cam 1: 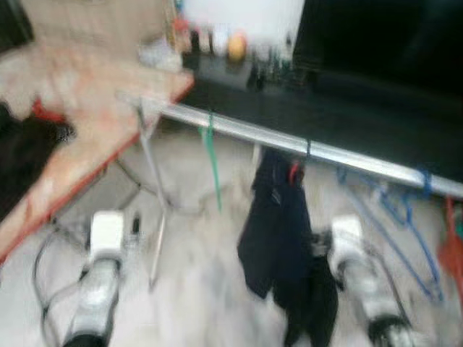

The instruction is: Hang hanger

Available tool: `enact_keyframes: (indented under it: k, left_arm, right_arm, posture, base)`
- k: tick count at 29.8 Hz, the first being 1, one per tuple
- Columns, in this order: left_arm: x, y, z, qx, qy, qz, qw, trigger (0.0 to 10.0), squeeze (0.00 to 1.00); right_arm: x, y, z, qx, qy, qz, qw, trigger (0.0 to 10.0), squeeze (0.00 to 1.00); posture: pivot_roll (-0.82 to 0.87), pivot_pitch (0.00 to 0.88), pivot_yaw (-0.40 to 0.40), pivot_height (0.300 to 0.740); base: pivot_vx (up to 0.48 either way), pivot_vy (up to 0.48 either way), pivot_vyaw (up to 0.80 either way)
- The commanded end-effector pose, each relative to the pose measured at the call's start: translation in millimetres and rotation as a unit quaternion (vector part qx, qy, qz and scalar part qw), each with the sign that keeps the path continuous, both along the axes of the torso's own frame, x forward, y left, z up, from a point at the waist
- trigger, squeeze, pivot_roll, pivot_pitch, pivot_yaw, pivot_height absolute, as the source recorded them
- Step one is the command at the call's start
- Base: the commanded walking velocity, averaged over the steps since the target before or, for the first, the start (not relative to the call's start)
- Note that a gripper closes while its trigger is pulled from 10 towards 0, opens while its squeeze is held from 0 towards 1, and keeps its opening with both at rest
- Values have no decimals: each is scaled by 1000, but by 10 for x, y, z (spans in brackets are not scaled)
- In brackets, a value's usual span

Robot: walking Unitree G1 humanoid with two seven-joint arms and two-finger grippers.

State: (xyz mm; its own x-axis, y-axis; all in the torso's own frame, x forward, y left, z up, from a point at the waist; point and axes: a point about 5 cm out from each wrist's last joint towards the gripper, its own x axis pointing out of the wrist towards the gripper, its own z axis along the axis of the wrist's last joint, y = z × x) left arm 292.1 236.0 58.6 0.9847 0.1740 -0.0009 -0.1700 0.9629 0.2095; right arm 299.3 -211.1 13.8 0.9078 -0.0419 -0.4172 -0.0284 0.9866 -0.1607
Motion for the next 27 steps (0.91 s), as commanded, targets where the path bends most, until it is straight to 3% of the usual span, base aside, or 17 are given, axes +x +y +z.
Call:
enact_keyframes:
  k: [1, 12, 15, 27]
  left_arm:
    - [46, -87, 50, -6, -10, -18, 1000, 10000, 0]
    - [59, -279, 48, -9, 6, -117, 993, 10000, 0]
    - [72, -287, 61, 0, 6, -116, 993, 10000, 0]
    - [118, -267, 94, 2, 7, -109, 994, 10000, 0]
  right_arm:
    - [-12, -148, 35, -5, -7, -20, 1000, 10000, 0]
    - [-31, -162, 13, -4, -1, -23, 1000, 10000, 0]
    - [-29, -166, 15, -4, -1, -23, 1000, 10000, 0]
    - [-28, -178, 18, -4, 0, -24, 1000, 10000, 0]
  posture:
    - [20, 0, -16, 740]
    - [23, 0, -18, 740]
    - [28, 0, -22, 740]
    - [24, 0, -23, 740]
  base:
    - [390, 0, 0]
    - [61, 0, 0]
    - [0, 0, 0]
    - [0, -397, 0]
